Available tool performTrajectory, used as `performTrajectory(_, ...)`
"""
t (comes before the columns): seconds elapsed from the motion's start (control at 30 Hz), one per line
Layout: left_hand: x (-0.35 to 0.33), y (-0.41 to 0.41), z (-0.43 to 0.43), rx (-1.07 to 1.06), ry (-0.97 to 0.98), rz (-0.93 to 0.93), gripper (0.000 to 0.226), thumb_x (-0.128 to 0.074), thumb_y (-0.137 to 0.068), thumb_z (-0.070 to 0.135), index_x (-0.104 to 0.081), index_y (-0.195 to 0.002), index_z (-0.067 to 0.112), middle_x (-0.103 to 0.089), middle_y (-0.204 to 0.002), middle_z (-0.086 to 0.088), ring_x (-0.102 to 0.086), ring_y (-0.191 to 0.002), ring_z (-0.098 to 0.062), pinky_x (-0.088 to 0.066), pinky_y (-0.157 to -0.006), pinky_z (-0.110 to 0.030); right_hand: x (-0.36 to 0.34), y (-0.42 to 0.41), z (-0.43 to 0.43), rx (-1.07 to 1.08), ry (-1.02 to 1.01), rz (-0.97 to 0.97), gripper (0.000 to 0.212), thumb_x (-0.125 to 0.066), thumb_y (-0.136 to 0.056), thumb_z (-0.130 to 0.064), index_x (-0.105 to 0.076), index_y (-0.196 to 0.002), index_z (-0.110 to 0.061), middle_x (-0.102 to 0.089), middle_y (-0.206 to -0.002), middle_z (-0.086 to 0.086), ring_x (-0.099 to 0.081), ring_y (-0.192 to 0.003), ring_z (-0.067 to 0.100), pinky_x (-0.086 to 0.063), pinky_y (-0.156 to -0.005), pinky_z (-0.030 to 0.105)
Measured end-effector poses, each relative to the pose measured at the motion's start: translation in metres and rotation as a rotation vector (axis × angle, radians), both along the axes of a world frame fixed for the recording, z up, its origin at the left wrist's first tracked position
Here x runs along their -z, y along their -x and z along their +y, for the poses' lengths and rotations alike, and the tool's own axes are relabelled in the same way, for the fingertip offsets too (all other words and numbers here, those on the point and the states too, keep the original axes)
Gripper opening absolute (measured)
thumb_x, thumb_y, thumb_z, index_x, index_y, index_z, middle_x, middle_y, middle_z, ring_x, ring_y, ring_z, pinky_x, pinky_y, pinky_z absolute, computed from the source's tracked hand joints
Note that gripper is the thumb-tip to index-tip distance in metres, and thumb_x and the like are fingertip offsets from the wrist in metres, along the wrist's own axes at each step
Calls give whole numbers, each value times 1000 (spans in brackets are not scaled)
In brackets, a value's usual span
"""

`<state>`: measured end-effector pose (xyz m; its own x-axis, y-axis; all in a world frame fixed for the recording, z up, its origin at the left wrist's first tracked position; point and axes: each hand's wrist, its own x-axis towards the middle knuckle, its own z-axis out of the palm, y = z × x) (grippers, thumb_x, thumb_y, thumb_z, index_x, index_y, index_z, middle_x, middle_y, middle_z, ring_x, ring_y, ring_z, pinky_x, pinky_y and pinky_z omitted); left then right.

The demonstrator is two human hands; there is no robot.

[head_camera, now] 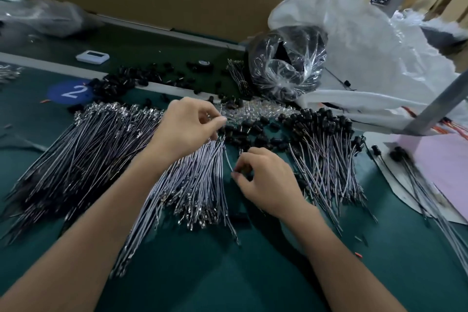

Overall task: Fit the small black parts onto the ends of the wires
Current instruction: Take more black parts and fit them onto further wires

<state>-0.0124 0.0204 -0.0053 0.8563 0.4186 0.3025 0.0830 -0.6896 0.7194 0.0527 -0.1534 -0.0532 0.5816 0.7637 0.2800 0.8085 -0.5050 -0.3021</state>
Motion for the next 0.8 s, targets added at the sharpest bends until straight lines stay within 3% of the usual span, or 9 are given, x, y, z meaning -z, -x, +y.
performTrajectory(0.13, -14, 23, 2, -26, -240, 267, 25, -61, -89, 49, -71, -97, 28, -68, -81, 12, -64, -76, -10, -58, -79, -38, 2, 0, 3, 59, -10, 6, 15, -61, -88, -28, -58, -77, -18, -52, -77, -9, -51, -80, 12, -39, -63, 29)
performTrajectory(0.23, 4, 75, 1, -236, -481, 175, 55, -45, -81, 71, -64, -113, 31, -69, -96, 7, -62, -88, -18, -56, -79, -42, 4, -4, 0, 86, -64, 63, 14, -61, -90, -25, -61, -80, -15, -57, -80, -5, -53, -76, 14, -48, -68, 33)
performTrajectory(0.3, 34, 120, 2, -338, -600, 182, 72, -42, -75, 84, -56, -121, 30, -64, -104, 4, -54, -99, -24, -54, -77, -52, 4, -6, -2, 104, -148, 98, 14, -61, -92, -24, -61, -82, -14, -60, -80, -4, -54, -74, 14, -49, -69, 34)
performTrajectory(0.43, 100, 186, 7, -388, -343, 396, 108, -49, -47, 100, -49, -121, 22, -53, -104, 0, -56, -88, -32, -53, -77, -62, 1, -5, -1, 146, -293, 122, 11, -58, -95, -24, -59, -89, -16, -62, -76, -5, -56, -65, 14, -50, -64, 37)
performTrajectory(0.53, 108, 191, -5, -426, -377, 308, 95, -48, -67, 89, -52, -124, 13, -52, -104, -4, -56, -85, -34, -54, -77, -59, 1, -3, 0, 124, -326, 127, 10, -56, -97, -23, -57, -90, -16, -61, -72, -5, -56, -61, 13, -51, -61, 38)
performTrajectory(0.63, 97, 182, -17, -459, -410, 184, 58, -69, -83, 51, -68, -112, 0, -64, -96, -14, -62, -75, -37, -57, -66, -58, 2, -2, -1, 105, -326, 128, 10, -56, -97, -23, -57, -89, -17, -59, -70, -8, -54, -58, 10, -49, -58, 37)
performTrajectory(0.73, 91, 172, -27, -504, -358, 153, 39, -85, -64, 5, -74, -100, -6, -70, -88, -18, -64, -67, -36, -57, -61, -55, 4, -5, -1, 105, -344, 138, 9, -56, -97, -23, -56, -89, -18, -57, -67, -12, -54, -56, 7, -50, -58, 35)
performTrajectory(0.8, 86, 166, -34, -506, -344, 138, 35, -85, -60, -5, -75, -93, -8, -70, -83, -19, -63, -62, -35, -57, -58, -54, 4, -5, -1, 106, -362, 146, 9, -56, -97, -23, -56, -88, -19, -57, -64, -12, -57, -58, 8, -50, -57, 34)
